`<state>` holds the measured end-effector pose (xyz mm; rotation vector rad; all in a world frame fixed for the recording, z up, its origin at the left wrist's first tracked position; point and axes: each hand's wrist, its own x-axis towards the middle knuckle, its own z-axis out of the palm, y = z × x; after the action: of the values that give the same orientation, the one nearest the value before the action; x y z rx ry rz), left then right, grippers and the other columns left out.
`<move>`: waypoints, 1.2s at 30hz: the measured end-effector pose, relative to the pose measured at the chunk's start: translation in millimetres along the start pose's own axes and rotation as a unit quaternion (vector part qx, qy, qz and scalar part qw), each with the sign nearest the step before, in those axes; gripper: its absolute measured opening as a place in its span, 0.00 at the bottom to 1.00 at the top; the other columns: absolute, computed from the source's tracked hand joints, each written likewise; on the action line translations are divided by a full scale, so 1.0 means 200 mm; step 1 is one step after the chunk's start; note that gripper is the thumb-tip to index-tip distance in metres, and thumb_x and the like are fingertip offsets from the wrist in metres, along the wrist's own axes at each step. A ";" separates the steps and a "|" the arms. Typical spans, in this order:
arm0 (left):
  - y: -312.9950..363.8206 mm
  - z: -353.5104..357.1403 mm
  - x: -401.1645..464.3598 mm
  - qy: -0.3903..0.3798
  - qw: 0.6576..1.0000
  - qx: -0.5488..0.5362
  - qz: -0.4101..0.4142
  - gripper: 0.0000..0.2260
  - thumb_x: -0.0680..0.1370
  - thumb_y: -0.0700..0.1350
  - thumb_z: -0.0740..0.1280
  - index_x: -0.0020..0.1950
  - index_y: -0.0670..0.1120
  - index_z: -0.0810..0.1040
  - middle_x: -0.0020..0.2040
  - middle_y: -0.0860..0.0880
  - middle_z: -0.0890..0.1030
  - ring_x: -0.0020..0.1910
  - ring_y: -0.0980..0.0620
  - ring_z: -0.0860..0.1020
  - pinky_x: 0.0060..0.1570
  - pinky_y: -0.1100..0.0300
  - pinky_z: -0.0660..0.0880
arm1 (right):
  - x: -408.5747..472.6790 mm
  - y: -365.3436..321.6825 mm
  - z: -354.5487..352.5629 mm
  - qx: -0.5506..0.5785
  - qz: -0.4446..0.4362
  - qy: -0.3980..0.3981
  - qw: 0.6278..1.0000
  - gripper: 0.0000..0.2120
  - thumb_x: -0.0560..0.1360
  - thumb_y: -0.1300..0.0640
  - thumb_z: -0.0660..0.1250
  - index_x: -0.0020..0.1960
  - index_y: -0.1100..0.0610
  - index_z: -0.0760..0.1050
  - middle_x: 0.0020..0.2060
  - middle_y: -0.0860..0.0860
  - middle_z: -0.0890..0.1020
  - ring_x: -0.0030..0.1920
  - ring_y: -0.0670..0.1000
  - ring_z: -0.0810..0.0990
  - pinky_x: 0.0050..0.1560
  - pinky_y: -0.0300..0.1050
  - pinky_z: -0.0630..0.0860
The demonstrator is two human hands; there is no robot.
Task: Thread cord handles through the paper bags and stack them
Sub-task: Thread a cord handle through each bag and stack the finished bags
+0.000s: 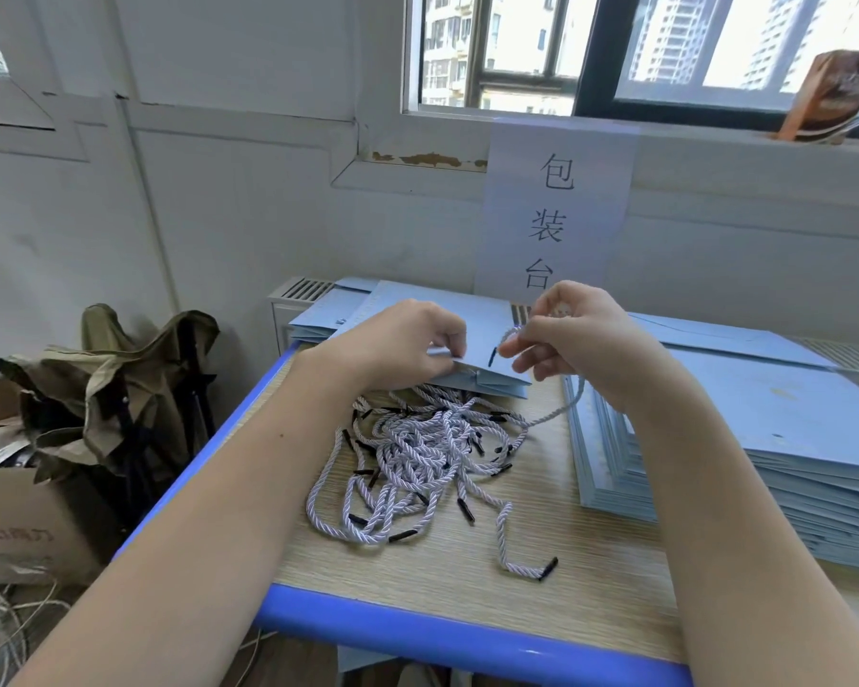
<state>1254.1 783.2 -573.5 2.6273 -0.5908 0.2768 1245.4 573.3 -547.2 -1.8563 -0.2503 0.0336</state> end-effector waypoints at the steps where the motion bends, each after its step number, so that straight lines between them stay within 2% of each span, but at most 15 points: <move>1: 0.00 0.00 0.00 -0.002 1.000 -0.003 0.000 0.07 0.77 0.43 0.71 0.54 0.50 0.84 0.54 0.55 0.83 0.55 0.58 0.77 0.48 0.77 0.66 | 0.00 0.01 0.00 -0.026 0.012 -0.014 0.999 0.07 0.77 0.72 0.61 0.48 0.62 0.72 0.37 0.60 0.86 0.29 0.53 0.81 0.29 0.43 0.77; 3: 0.02 -0.01 -0.01 -0.006 1.000 -0.005 -0.002 0.09 0.77 0.43 0.71 0.55 0.52 0.85 0.51 0.57 0.82 0.51 0.62 0.76 0.43 0.82 0.63 | 0.01 0.02 -0.02 -0.098 0.022 -0.034 0.994 0.08 0.76 0.71 0.66 0.53 0.62 0.78 0.37 0.57 0.86 0.30 0.51 0.78 0.29 0.42 0.73; 5: 0.02 -0.02 -0.02 -0.007 1.000 -0.007 -0.003 0.08 0.77 0.45 0.72 0.55 0.53 0.86 0.52 0.55 0.83 0.51 0.62 0.76 0.45 0.78 0.64 | 0.01 0.03 -0.01 -0.141 0.016 -0.035 0.989 0.07 0.72 0.67 0.73 0.49 0.61 0.83 0.36 0.57 0.83 0.31 0.51 0.73 0.29 0.42 0.70; 7: 0.03 -0.02 -0.02 -0.007 1.000 -0.008 -0.005 0.07 0.76 0.48 0.72 0.53 0.54 0.86 0.53 0.53 0.83 0.50 0.60 0.76 0.45 0.72 0.66 | 0.02 0.04 -0.01 -0.135 0.002 -0.025 0.991 0.03 0.71 0.66 0.75 0.44 0.61 0.84 0.34 0.57 0.80 0.33 0.53 0.69 0.30 0.42 0.66; 9: 0.03 -0.02 -0.02 -0.012 1.000 -0.012 -0.008 0.07 0.76 0.49 0.73 0.53 0.54 0.86 0.53 0.53 0.83 0.47 0.60 0.75 0.41 0.75 0.64 | 0.02 0.05 0.00 -0.133 -0.011 -0.013 0.991 0.03 0.71 0.64 0.75 0.40 0.59 0.82 0.30 0.54 0.77 0.35 0.54 0.66 0.32 0.44 0.63; 10: 0.03 -0.02 -0.02 -0.014 1.000 -0.013 -0.009 0.07 0.76 0.49 0.73 0.53 0.54 0.86 0.54 0.53 0.83 0.46 0.60 0.74 0.40 0.77 0.64 | 0.03 0.05 0.00 -0.144 -0.015 -0.012 0.989 0.03 0.72 0.63 0.74 0.40 0.59 0.81 0.30 0.54 0.77 0.35 0.54 0.66 0.34 0.45 0.63; 12: 0.02 -0.02 -0.01 -0.022 1.000 -0.017 -0.011 0.07 0.76 0.49 0.74 0.53 0.53 0.86 0.55 0.53 0.83 0.47 0.60 0.75 0.43 0.75 0.67 | 0.03 0.06 0.01 -0.170 -0.019 -0.019 0.985 0.04 0.74 0.63 0.70 0.42 0.58 0.78 0.34 0.54 0.84 0.35 0.54 0.67 0.37 0.47 0.65; 14: 0.02 -0.02 -0.01 -0.024 0.999 -0.028 -0.010 0.07 0.75 0.48 0.74 0.53 0.54 0.86 0.56 0.53 0.84 0.51 0.59 0.78 0.53 0.64 0.75 | 0.03 0.07 0.02 -0.183 -0.016 -0.028 0.982 0.04 0.75 0.65 0.66 0.43 0.58 0.75 0.38 0.52 0.87 0.32 0.53 0.67 0.35 0.46 0.66; 17: 0.02 -0.03 -0.01 -0.029 0.998 -0.056 -0.012 0.08 0.74 0.48 0.75 0.53 0.54 0.87 0.55 0.54 0.84 0.55 0.59 0.79 0.61 0.55 0.76 | 0.03 0.07 0.02 -0.196 -0.032 -0.038 0.979 0.05 0.74 0.66 0.68 0.43 0.58 0.76 0.36 0.52 0.86 0.26 0.50 0.69 0.32 0.42 0.67; 20: 0.02 -0.03 -0.02 -0.031 0.996 -0.079 -0.014 0.09 0.72 0.46 0.78 0.51 0.54 0.87 0.54 0.55 0.84 0.56 0.61 0.79 0.63 0.55 0.75 | 0.04 0.08 0.03 -0.227 -0.059 -0.044 0.971 0.04 0.73 0.63 0.73 0.43 0.55 0.82 0.32 0.50 0.83 0.25 0.46 0.72 0.34 0.41 0.69; 24: 0.03 -0.04 -0.03 -0.029 0.995 -0.092 -0.009 0.09 0.68 0.45 0.79 0.48 0.52 0.86 0.52 0.55 0.84 0.55 0.61 0.79 0.63 0.52 0.76 | 0.05 0.09 0.05 -0.251 -0.082 -0.040 0.964 0.04 0.74 0.61 0.74 0.42 0.54 0.84 0.30 0.46 0.82 0.26 0.47 0.73 0.33 0.40 0.72; 26: 0.03 -0.04 -0.03 -0.031 0.996 -0.089 -0.004 0.10 0.68 0.45 0.80 0.47 0.51 0.86 0.51 0.55 0.84 0.54 0.62 0.79 0.63 0.51 0.76 | 0.05 0.10 0.06 -0.273 -0.090 -0.042 0.957 0.04 0.75 0.60 0.74 0.42 0.53 0.83 0.26 0.42 0.77 0.25 0.43 0.71 0.30 0.34 0.70; 28: 0.03 -0.04 -0.03 -0.032 0.996 -0.085 0.001 0.10 0.68 0.45 0.80 0.47 0.50 0.86 0.49 0.56 0.84 0.51 0.65 0.78 0.62 0.51 0.76 | 0.05 0.10 0.07 -0.304 -0.101 -0.048 0.946 0.05 0.75 0.59 0.74 0.41 0.51 0.82 0.28 0.42 0.76 0.27 0.40 0.71 0.28 0.28 0.66; 32: 0.03 -0.03 -0.03 -0.027 0.996 -0.082 0.007 0.09 0.68 0.44 0.79 0.47 0.49 0.86 0.46 0.60 0.82 0.49 0.69 0.77 0.62 0.53 0.76 | 0.05 0.10 0.08 -0.328 -0.113 -0.048 0.937 0.06 0.75 0.60 0.74 0.42 0.50 0.81 0.32 0.44 0.76 0.32 0.42 0.71 0.29 0.30 0.66; 36: 0.03 -0.04 -0.03 -0.014 0.996 -0.087 0.017 0.07 0.70 0.45 0.78 0.47 0.49 0.86 0.49 0.56 0.84 0.52 0.66 0.79 0.62 0.56 0.76 | 0.05 0.10 0.08 -0.295 -0.121 -0.020 0.948 0.07 0.73 0.61 0.76 0.44 0.50 0.80 0.34 0.48 0.79 0.32 0.46 0.73 0.33 0.36 0.67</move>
<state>1245.9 783.6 -566.0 2.4582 -0.6407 0.1896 1256.3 584.8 -570.3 -2.4057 -0.5641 -0.1931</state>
